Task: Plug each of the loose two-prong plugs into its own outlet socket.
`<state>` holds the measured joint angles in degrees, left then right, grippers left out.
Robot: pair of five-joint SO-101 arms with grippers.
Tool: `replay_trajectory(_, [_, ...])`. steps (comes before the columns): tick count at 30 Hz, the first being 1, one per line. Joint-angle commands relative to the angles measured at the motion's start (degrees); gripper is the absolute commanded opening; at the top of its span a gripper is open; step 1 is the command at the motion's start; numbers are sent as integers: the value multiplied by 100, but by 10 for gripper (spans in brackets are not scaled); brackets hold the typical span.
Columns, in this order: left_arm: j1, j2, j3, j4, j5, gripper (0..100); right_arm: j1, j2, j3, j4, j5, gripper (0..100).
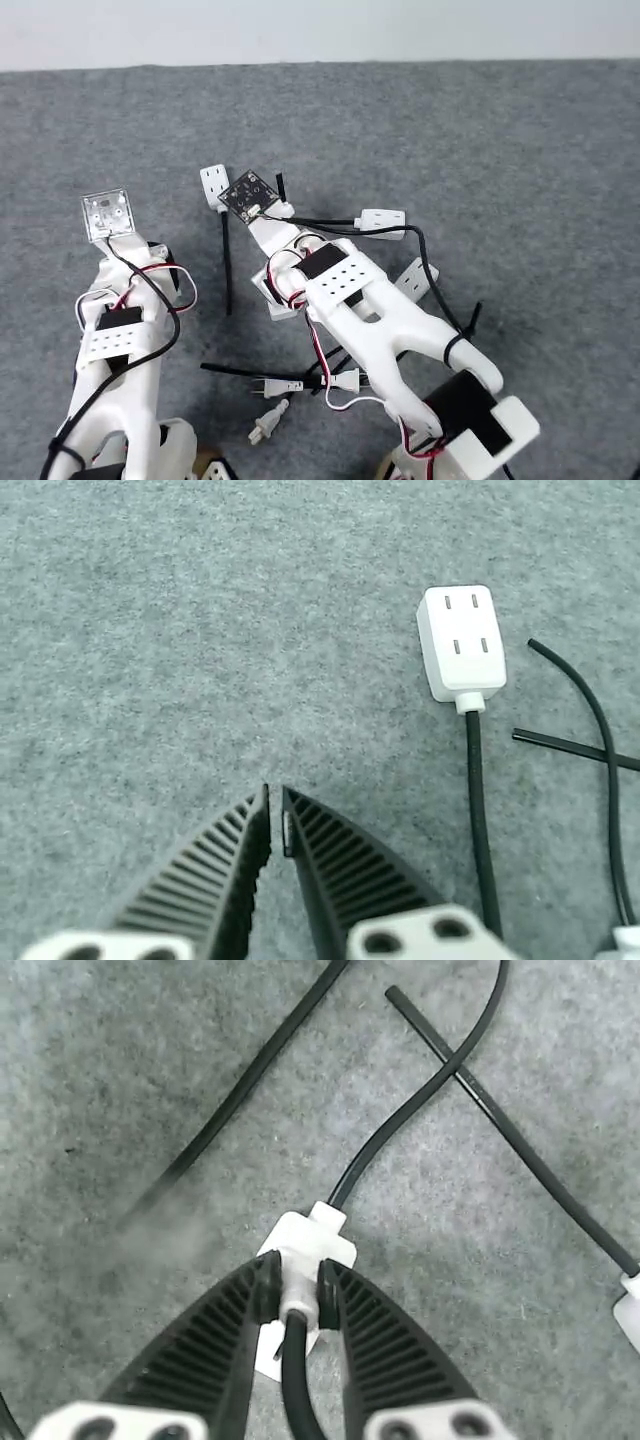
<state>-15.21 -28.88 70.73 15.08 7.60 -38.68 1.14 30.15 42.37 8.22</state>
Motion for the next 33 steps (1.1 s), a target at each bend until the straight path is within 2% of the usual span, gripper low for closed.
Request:
replay_trajectory(1, [-26,-167,-31,26,70,12,-119,189,-44,207,26,45])
replay_trajectory(7, [-26,-167,-31,26,70,12,-743,145,-413,637,-712,299])
replay_trajectory(13, [-132,-167,-57,26,70,12,-884,207,-510,462,-765,314])
replay_trajectory(19, [-220,-167,-84,9,70,12,-875,681,-651,171,-1169,313])
replay_trajectory(22, [-316,-158,-163,26,97,12,-787,963,-1002,382,-1187,248])
replay_trajectory(26, [-308,-158,-163,26,97,12,-664,1279,-1503,848,-1160,10])
replay_trajectory(30, [-290,-158,-154,35,88,12,-224,1024,-1565,1174,-1152,7])
replay_trajectory(33, [-202,-158,-154,88,79,12,31,251,-1565,1851,-967,7])
